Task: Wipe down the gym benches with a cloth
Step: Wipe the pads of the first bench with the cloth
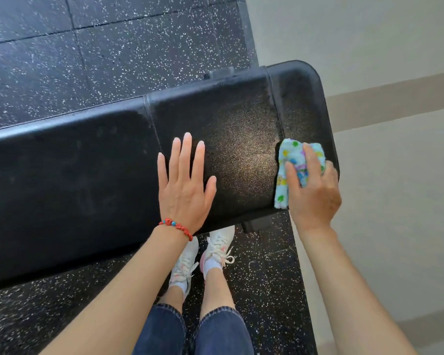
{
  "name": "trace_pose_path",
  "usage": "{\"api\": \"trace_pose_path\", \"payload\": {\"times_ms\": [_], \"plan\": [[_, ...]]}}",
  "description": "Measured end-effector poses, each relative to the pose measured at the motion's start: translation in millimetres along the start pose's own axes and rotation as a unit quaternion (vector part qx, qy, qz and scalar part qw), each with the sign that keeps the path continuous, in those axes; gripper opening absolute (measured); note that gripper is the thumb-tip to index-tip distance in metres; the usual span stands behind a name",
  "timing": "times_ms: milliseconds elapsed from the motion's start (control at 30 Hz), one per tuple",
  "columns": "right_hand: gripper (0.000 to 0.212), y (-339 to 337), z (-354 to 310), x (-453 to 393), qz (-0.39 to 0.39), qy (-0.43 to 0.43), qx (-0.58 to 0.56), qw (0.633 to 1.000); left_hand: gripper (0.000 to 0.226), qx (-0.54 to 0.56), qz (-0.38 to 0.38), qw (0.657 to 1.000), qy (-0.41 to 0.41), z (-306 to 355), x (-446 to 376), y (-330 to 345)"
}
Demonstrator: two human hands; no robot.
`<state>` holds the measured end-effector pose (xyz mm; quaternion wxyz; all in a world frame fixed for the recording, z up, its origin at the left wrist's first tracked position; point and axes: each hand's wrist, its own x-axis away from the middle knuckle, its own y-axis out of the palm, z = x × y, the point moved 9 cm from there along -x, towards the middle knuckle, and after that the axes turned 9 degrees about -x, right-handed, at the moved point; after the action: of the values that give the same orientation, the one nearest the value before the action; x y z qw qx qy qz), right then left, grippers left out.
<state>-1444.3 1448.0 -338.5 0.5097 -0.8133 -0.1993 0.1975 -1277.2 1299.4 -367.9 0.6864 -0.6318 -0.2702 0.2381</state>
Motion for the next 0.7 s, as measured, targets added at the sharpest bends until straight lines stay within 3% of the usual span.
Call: {"api": "trace_pose_path", "payload": {"times_ms": [433, 700], "plan": [[0.044, 35, -34, -119, -0.042, 0.004, -0.024, 0.999, 0.057, -0.028, 0.032, 0.999, -0.004, 0, 2, -1], [0.045, 26, -22, -83, -0.05, -0.004, -0.017, 0.999, 0.057, -0.026, 0.016, 1.0, 0.0, 0, 2, -2]]}}
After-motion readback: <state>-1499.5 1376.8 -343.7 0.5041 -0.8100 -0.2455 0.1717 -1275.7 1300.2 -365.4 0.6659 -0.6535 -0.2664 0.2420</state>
